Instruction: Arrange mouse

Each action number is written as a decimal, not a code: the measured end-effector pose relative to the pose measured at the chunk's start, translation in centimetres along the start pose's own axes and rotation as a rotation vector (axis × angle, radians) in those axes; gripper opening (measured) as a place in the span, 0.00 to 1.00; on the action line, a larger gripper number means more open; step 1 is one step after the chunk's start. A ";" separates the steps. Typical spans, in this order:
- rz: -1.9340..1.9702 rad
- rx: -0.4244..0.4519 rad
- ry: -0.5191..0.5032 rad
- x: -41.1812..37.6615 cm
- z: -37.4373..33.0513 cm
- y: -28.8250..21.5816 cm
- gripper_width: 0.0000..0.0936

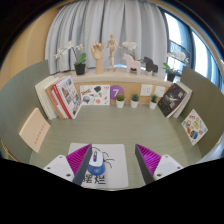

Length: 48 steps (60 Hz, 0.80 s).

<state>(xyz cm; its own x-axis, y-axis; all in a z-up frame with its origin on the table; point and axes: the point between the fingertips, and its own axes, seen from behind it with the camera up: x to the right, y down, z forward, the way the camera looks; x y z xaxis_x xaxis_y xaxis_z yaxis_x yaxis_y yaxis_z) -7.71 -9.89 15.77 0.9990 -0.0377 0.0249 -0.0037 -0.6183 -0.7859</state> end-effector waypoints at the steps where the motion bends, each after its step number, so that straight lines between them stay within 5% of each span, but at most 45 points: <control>1: 0.000 0.007 0.005 0.4 -0.8 -0.3 0.93; 26: 0.027 0.106 0.016 10.8 -15.8 0.5 0.91; 48: 0.047 0.099 0.005 13.3 -19.5 4.7 0.91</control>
<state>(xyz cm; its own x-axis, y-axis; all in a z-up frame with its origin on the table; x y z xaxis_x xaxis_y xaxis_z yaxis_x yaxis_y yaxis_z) 4.64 -28.67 24.46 0.9975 -0.0693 -0.0106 -0.0462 -0.5352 -0.8435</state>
